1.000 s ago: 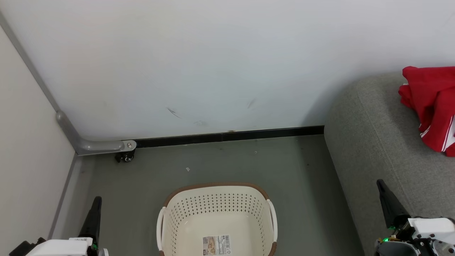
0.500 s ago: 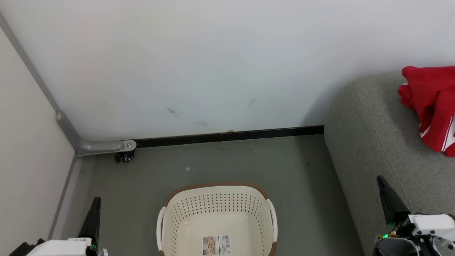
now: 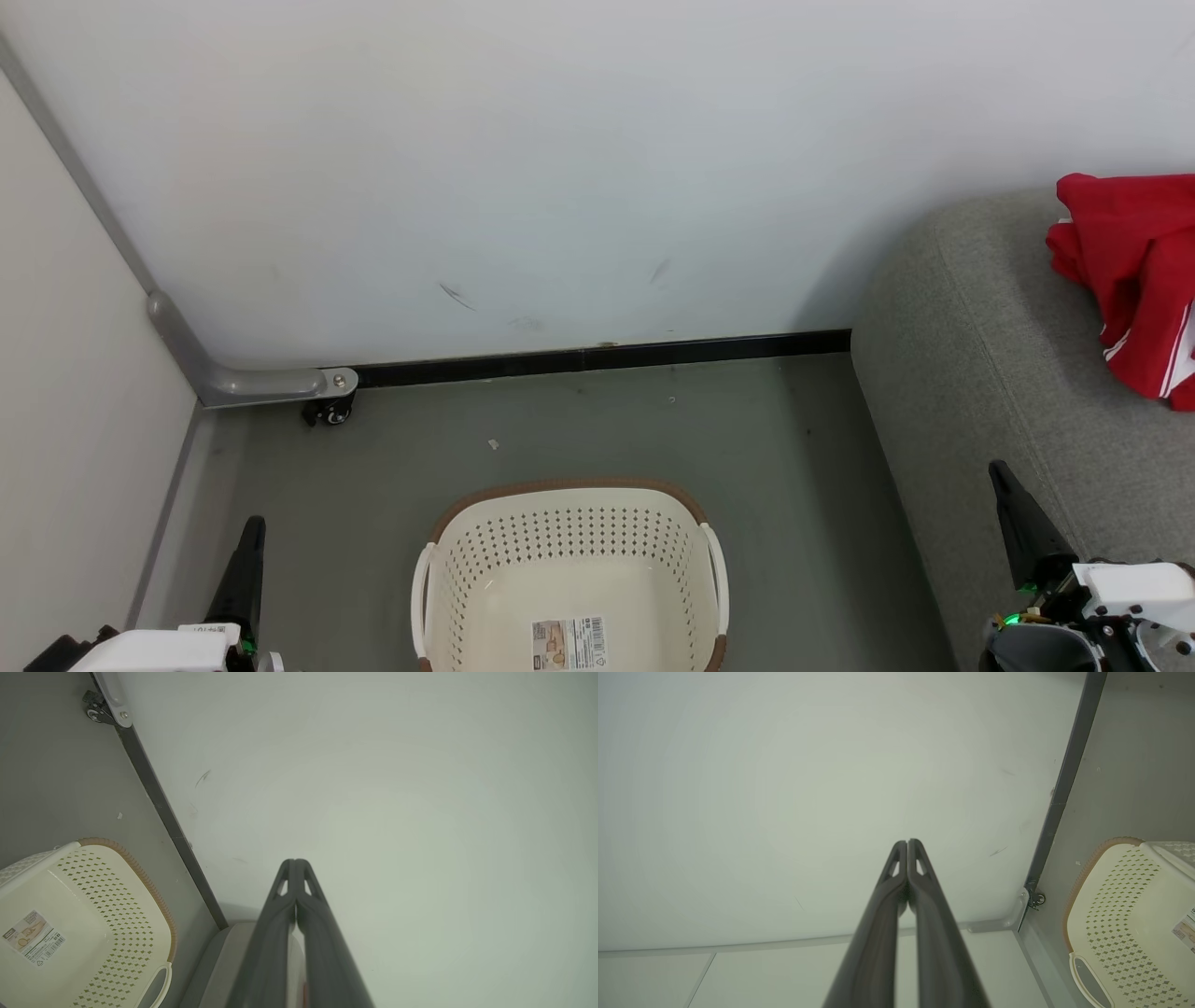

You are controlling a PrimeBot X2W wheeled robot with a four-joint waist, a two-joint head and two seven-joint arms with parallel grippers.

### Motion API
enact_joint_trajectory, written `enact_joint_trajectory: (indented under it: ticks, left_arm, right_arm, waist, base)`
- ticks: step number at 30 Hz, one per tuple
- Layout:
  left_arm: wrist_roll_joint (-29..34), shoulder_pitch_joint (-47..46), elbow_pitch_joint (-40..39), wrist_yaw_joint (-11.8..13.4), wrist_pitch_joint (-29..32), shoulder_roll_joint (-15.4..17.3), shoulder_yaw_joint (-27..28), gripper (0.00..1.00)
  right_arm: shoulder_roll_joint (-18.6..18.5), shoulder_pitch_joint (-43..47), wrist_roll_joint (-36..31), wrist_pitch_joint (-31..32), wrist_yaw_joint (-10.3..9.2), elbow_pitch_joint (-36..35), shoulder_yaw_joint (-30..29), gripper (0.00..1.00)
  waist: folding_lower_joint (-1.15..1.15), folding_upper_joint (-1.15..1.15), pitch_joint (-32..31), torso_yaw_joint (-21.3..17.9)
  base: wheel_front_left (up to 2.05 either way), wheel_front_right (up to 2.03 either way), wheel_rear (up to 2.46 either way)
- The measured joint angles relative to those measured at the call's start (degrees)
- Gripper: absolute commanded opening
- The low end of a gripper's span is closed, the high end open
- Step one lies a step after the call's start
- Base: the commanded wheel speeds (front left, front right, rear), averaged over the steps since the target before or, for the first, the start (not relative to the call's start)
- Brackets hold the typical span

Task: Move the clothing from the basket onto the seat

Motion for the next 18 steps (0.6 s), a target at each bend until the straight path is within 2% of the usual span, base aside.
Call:
enact_joint_trajectory:
  ticks: [18]
  left_arm:
    - [0.01, -0.01, 0.07, -0.01, 0.24, -0.03, 0.03, 0.0]
  right_arm:
    - [0.0, 0.0, 0.0, 0.0, 0.0, 0.0, 0.02, 0.0]
  waist:
    - [0.0, 0.0, 0.0, 0.0]
  base:
    - [0.0, 0.0, 0.0]
